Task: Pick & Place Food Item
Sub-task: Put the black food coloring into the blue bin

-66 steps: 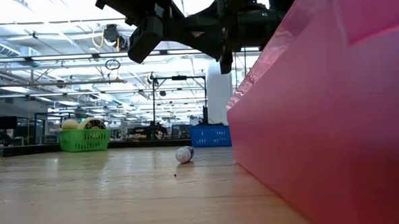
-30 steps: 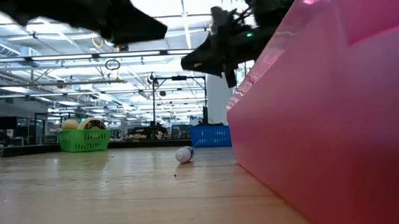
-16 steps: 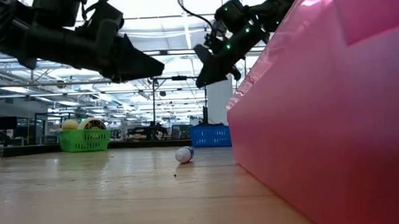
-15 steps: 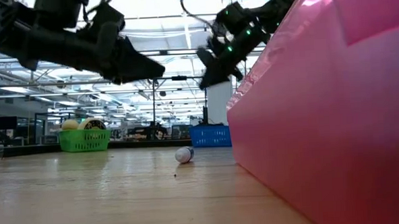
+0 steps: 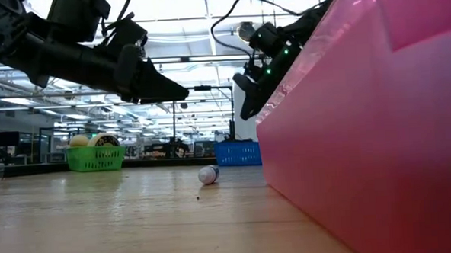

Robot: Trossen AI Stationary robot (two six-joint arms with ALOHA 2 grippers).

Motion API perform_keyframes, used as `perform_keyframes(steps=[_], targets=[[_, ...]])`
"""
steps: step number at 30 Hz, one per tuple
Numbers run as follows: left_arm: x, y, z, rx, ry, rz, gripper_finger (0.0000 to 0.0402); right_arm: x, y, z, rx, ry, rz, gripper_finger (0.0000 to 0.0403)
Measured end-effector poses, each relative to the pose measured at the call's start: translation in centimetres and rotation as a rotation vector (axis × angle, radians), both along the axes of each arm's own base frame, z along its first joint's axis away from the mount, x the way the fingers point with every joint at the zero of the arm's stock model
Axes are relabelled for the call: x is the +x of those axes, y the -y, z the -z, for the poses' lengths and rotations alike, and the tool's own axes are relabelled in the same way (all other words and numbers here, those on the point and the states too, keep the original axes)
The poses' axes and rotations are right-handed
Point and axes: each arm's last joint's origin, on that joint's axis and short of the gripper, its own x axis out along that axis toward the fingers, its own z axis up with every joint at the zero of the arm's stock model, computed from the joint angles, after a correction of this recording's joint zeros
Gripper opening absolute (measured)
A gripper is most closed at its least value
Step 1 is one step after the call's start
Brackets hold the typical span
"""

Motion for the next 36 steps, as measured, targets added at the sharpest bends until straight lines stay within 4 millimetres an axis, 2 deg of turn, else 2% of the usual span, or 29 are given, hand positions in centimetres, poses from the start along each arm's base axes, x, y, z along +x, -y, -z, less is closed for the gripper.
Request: perform_keyframes(steps=[9, 21, 36], targets=[[0.0, -0.1, 0.0, -0.010, 0.001, -0.005, 0.0187, 0.3, 0.2, 1.5, 0.026, -0.044, -0.003, 0.0061], [0.0, -0.1, 0.0, -0.013, 0.001, -0.006, 0.0186, 0.1, 0.5, 1.3, 0.018, -0.035, 0.007, 0.0061], [0.0, -0.1, 0.0, -0.013, 0.001, -0.006, 0.0186, 0.2, 0.5, 1.2, 0.009, -0.023, 0.007, 0.0080]])
